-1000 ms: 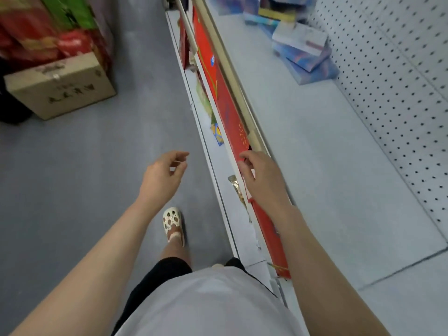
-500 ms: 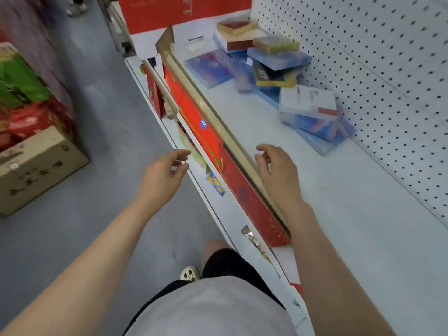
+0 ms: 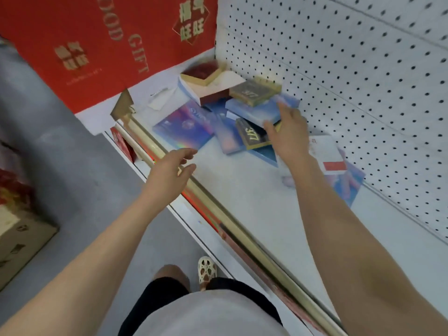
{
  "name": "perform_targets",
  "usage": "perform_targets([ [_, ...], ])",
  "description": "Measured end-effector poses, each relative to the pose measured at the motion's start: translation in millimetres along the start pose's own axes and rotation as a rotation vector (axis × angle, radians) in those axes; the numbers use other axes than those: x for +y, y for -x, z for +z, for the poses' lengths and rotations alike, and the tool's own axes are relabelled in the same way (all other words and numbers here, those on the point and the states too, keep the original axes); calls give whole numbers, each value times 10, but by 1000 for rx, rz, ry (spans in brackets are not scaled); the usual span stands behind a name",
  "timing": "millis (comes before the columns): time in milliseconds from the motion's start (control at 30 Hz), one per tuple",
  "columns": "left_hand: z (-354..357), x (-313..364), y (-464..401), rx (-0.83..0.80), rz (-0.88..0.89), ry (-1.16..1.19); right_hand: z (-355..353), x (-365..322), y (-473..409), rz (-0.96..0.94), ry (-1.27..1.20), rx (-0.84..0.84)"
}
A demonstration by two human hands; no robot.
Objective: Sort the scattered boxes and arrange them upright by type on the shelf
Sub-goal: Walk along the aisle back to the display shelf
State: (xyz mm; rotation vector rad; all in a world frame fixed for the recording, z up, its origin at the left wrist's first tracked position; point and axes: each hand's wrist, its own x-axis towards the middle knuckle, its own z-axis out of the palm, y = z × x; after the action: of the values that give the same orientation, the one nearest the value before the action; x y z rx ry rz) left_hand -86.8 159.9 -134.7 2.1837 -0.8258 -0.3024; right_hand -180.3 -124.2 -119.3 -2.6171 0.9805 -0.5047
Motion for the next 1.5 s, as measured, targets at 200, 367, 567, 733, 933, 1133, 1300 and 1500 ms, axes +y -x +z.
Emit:
perform_targets([
  [200, -14, 43, -843, -106, 158, -81, 312, -28, -84, 9, 86, -123],
  [367, 132, 386, -1607, -172, 328, -110, 218, -91, 200, 113, -21, -64],
  [567, 554, 696, -2240, -331, 220, -182, 160, -202, 360, 208, -71, -31],
  [733, 642, 708, -2348, -394, 115, -132, 70, -355, 144, 440, -54, 18],
  [933, 490, 438, -2203, -457, 112, -57, -12, -391, -282, 695, -133, -39],
  [1133, 375, 412, -2145, -420, 60, 69, -95, -357, -456, 795, -572, 165],
  [1300, 221, 426, -2085, -384, -8, 352, -265, -384, -173, 827, -524, 327],
  [1500, 196, 325, -1879, -473, -118, 548, -402, -496, 638, 903, -722, 540],
])
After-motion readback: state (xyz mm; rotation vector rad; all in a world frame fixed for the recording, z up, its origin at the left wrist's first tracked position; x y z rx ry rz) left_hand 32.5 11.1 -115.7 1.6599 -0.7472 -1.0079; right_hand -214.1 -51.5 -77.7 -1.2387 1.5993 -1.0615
